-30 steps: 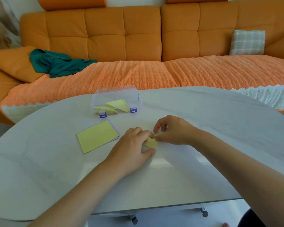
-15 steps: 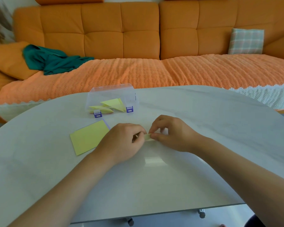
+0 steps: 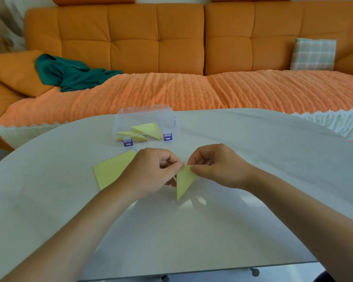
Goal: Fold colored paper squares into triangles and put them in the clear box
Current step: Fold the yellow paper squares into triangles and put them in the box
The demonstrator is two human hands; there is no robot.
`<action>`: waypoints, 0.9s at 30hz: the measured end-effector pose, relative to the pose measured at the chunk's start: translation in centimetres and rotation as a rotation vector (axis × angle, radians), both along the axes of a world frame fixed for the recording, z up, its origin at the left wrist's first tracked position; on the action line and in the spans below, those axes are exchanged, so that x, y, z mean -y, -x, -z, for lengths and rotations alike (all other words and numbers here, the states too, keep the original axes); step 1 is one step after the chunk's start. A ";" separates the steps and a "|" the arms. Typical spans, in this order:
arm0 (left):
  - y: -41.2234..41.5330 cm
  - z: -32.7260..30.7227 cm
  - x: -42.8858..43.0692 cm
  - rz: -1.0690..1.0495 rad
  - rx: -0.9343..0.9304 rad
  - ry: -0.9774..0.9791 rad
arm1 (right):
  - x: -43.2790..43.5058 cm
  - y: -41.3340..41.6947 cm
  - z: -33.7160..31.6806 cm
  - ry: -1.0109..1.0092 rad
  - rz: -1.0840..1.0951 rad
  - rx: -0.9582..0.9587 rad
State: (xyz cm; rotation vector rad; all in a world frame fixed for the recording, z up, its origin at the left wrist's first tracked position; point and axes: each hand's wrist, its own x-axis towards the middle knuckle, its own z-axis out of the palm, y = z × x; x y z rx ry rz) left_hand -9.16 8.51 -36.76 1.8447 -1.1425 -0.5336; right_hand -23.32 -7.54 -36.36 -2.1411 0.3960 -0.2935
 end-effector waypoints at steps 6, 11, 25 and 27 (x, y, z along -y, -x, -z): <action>0.2 0.7 0.2 0.005 0.038 0.059 | -1.1 -0.6 0.2 0.067 0.076 0.112; 0.4 1.2 0.4 -0.027 0.189 0.129 | -0.7 -0.8 0.1 0.114 0.074 0.070; -2.2 0.9 -0.6 -0.145 0.285 0.124 | 2.1 0.0 0.8 0.183 0.161 -0.042; -2.0 0.9 -0.6 -0.139 0.254 0.141 | 1.6 -0.1 0.6 0.129 0.161 0.036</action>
